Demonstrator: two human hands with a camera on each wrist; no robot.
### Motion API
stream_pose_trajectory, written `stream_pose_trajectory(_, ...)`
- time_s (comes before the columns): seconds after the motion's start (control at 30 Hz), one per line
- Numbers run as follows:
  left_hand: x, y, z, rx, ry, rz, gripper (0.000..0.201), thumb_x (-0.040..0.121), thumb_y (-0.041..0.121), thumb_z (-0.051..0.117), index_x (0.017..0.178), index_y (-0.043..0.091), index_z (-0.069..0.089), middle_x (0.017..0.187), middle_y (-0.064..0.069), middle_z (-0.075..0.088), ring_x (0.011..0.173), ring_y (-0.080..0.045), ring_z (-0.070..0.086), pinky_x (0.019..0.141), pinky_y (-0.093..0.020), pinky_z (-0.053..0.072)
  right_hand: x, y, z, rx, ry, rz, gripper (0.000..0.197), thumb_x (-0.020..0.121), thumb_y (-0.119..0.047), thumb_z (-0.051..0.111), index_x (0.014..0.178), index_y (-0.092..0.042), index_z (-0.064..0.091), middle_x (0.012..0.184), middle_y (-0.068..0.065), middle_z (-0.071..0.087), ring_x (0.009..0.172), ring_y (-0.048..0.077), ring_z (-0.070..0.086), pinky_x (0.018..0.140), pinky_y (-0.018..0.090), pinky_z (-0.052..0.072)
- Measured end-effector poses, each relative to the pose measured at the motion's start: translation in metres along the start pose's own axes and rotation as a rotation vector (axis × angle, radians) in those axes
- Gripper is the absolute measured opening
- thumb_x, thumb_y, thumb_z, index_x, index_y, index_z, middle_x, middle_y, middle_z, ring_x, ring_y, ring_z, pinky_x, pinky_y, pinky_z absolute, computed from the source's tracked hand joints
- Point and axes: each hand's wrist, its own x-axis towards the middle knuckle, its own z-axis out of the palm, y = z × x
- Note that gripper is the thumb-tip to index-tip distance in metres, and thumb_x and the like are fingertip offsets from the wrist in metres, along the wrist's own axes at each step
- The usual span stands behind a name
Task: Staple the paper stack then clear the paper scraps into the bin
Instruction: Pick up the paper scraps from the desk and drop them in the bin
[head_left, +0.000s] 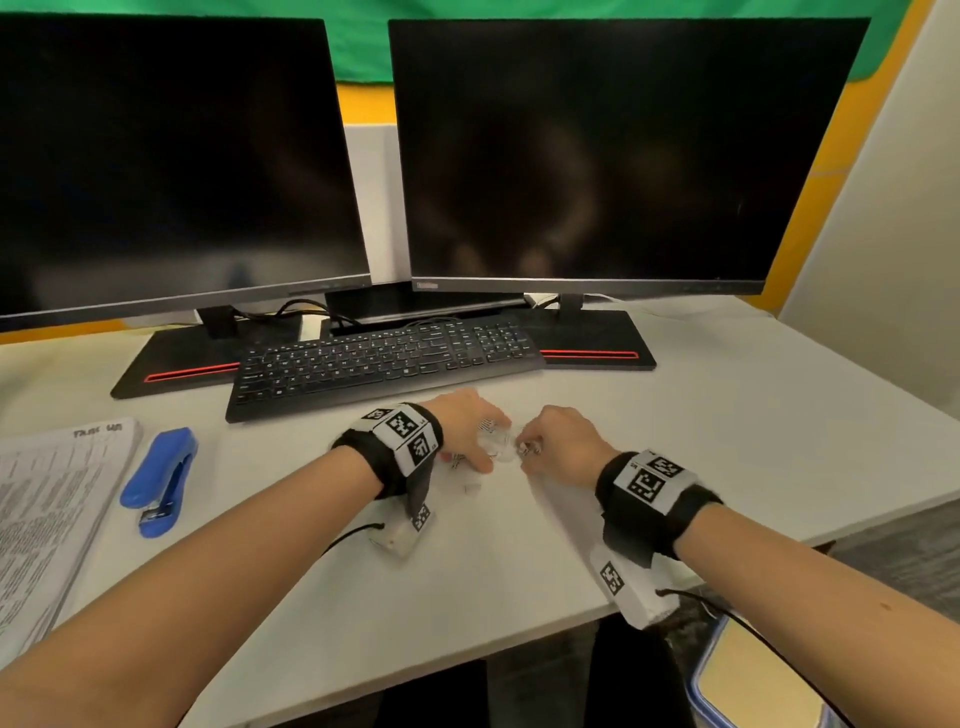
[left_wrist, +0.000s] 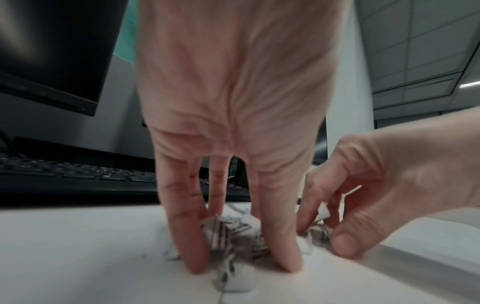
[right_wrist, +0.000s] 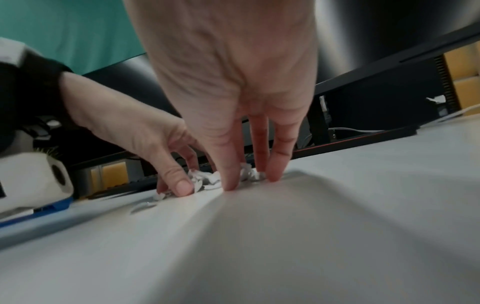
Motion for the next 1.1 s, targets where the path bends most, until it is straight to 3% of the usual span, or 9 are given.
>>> stream_pose_trajectory(0.1, 0.002, -0.001, -0.001, -0.041, 0.087, 0.046, 0.049, 0.074, 0.014, 0.075, 0.122, 0.023, 0.064, 0.124, -0.006, 0.056, 0.086, -0.020, 0.059, 0.061, -0.025, 0.053, 0.004, -0.001, -0.001, -0.035, 0.010, -0.015, 0.018, 0.085, -0.013, 0.058, 0.097, -0.007, 0.071, 0.102, 0.016, 0.065, 0.099, 0.034, 0.060, 0.072, 0.031, 0.043)
stream_pose_trajectory(0.23, 0.005, 0.005, -0.001, 0.072, 0.165, 0.067, 0.030, 0.078, 0.013, 0.072, 0.108, 0.013, 0.069, 0.113, -0.008, 0.063, 0.104, -0.026, 0.062, 0.073, -0.031, 0.051, 0.007, -0.003, -0.011, -0.074, -0.029, -0.016, 0.009, 0.083, -0.007, 0.060, 0.086, -0.004, 0.068, 0.089, 0.016, 0.061, 0.085, 0.035, 0.057, 0.066, 0.029, 0.041)
stream_pose_trajectory(0.3, 0.008, 0.008, -0.001, 0.065, 0.166, 0.047, 0.023, 0.077, 0.009, 0.071, 0.100, 0.010, 0.069, 0.102, -0.008, 0.055, 0.100, -0.029, 0.064, 0.066, -0.031, 0.052, 0.009, 0.000, -0.017, -0.024, -0.048, 0.022, 0.018, 0.078, -0.006, 0.065, 0.061, -0.007, 0.059, 0.072, 0.014, 0.059, 0.070, 0.027, 0.052, 0.059, 0.028, 0.047)
stream_pose_trajectory(0.37, 0.009, 0.012, -0.003, 0.088, 0.168, 0.035, 0.022, 0.077, 0.008, 0.070, 0.099, 0.008, 0.070, 0.099, -0.003, 0.043, 0.095, -0.026, 0.057, 0.067, -0.029, 0.051, 0.010, 0.008, -0.023, 0.086, -0.063, 0.077, 0.025, 0.075, -0.005, 0.068, 0.053, -0.009, 0.056, 0.068, 0.016, 0.066, 0.061, 0.022, 0.056, 0.066, 0.032, 0.056)
stream_pose_trajectory(0.5, 0.009, 0.015, -0.017, 0.036, 0.183, 0.025, 0.016, 0.078, 0.012, 0.072, 0.093, 0.006, 0.071, 0.074, 0.002, 0.053, 0.076, -0.018, 0.058, 0.072, -0.030, 0.053, 0.003, 0.025, -0.035, 0.450, -0.002, 0.176, 0.007, 0.078, -0.006, 0.070, 0.074, -0.001, 0.068, 0.068, 0.010, 0.068, 0.053, 0.011, 0.062, 0.063, 0.019, 0.055)
stream_pose_trajectory(0.67, 0.012, 0.011, -0.036, -0.161, 0.217, 0.031, 0.019, 0.080, 0.009, 0.072, 0.067, 0.014, 0.060, 0.081, -0.006, 0.064, 0.052, -0.007, 0.062, 0.054, -0.014, 0.050, -0.002, 0.048, -0.047, 0.836, 0.082, 0.282, 0.028, 0.077, -0.001, 0.072, 0.103, 0.009, 0.067, 0.101, 0.021, 0.071, 0.076, 0.024, 0.069, 0.090, 0.039, 0.056)
stream_pose_trajectory(0.77, 0.015, 0.012, -0.040, -0.257, 0.271, 0.008, 0.008, 0.080, 0.012, 0.073, 0.078, 0.006, 0.069, 0.081, -0.009, 0.069, 0.046, 0.000, 0.061, 0.058, -0.015, 0.051, -0.008, 0.054, -0.050, 1.031, 0.082, 0.293, 0.025, 0.078, 0.005, 0.069, 0.100, 0.014, 0.064, 0.108, 0.025, 0.066, 0.080, 0.026, 0.067, 0.088, 0.036, 0.057)
stream_pose_trajectory(0.97, 0.029, 0.048, -0.048, -0.461, 0.355, 0.082, 0.018, 0.081, 0.015, 0.073, 0.089, -0.001, 0.072, 0.084, -0.010, 0.072, 0.046, 0.002, 0.064, 0.050, -0.005, 0.050, -0.027, 0.081, -0.068, 1.339, 0.211, 0.260, 0.028, 0.082, 0.002, 0.065, 0.109, 0.011, 0.061, 0.094, 0.014, 0.064, 0.082, 0.019, 0.065, 0.080, 0.025, 0.058)
stream_pose_trajectory(1.1, 0.035, 0.109, -0.061, -0.530, 0.326, 0.222, 0.023, 0.083, 0.017, 0.072, 0.095, -0.003, 0.071, 0.092, -0.014, 0.073, 0.066, -0.015, 0.070, 0.064, -0.017, 0.057, -0.058, 0.120, -0.094, 1.400, 0.351, 0.300, 0.029, 0.083, 0.001, 0.065, 0.111, 0.007, 0.061, 0.095, 0.011, 0.065, 0.084, 0.019, 0.067, 0.075, 0.021, 0.059)
